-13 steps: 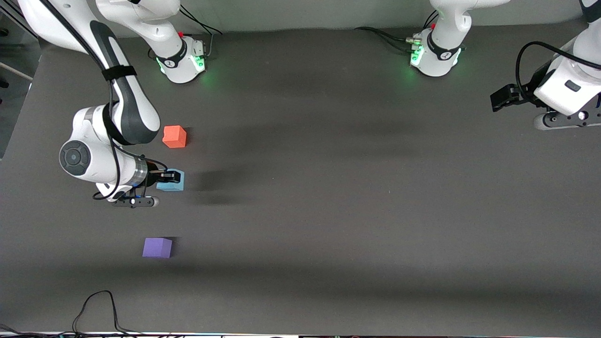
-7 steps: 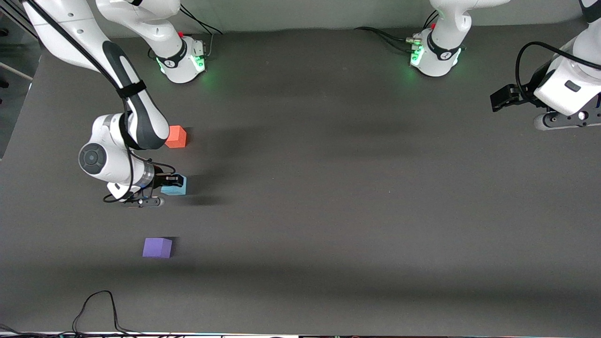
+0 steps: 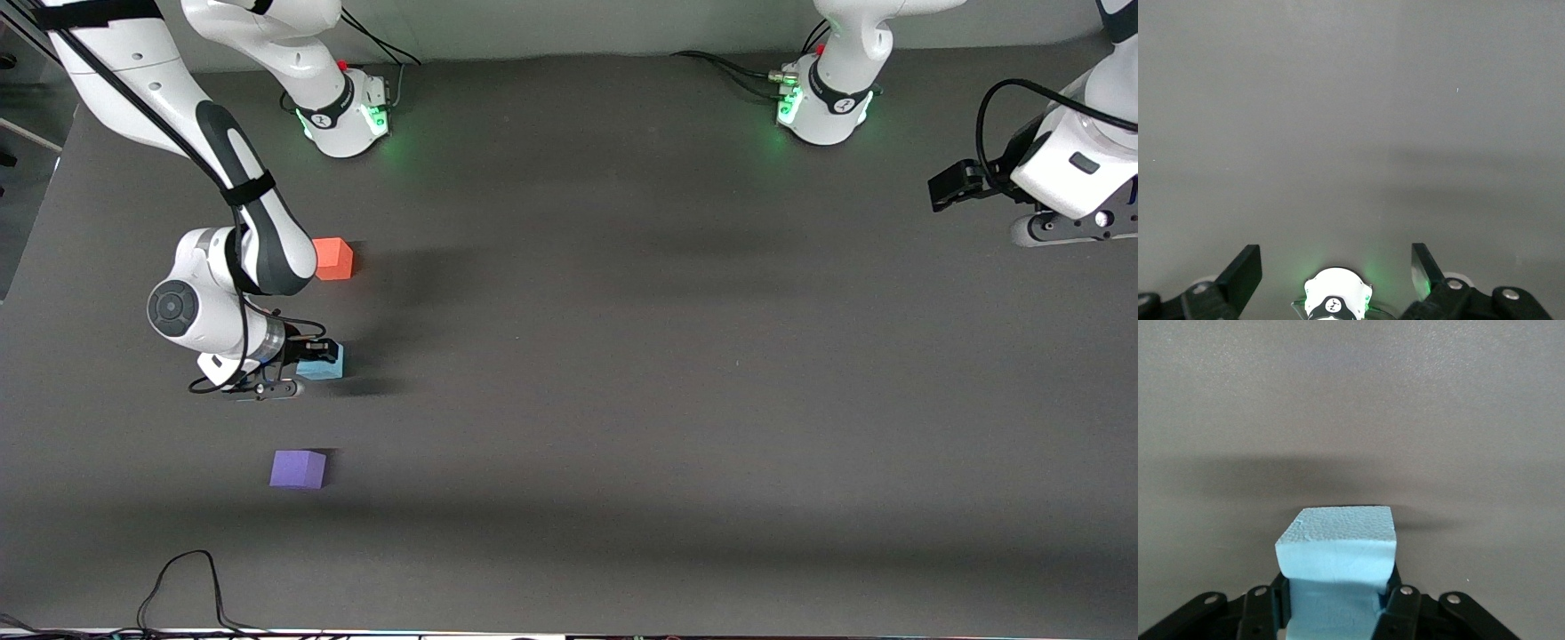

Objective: Place blue block between orange and purple blocks
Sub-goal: 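Open the right gripper and lift it off the blue cube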

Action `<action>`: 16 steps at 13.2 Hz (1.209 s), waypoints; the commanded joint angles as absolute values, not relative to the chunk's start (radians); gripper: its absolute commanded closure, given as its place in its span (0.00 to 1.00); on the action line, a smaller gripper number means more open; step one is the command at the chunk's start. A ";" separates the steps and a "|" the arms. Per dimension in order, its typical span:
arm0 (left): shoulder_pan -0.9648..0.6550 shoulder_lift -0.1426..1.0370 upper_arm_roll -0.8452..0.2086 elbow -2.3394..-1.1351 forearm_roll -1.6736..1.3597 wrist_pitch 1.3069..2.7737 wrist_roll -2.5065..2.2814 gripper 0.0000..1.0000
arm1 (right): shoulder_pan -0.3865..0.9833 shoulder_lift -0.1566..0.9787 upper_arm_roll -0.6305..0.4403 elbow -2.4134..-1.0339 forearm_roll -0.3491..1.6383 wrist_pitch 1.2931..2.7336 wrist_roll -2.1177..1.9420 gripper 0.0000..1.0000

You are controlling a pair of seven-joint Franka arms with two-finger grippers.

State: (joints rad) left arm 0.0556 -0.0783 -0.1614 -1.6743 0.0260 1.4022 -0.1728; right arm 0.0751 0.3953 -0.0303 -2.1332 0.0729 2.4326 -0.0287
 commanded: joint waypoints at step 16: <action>0.021 -0.170 -0.164 -1.674 0.011 1.423 -0.190 0.00 | 0.078 0.166 -0.051 -1.993 0.060 2.094 -0.061 0.00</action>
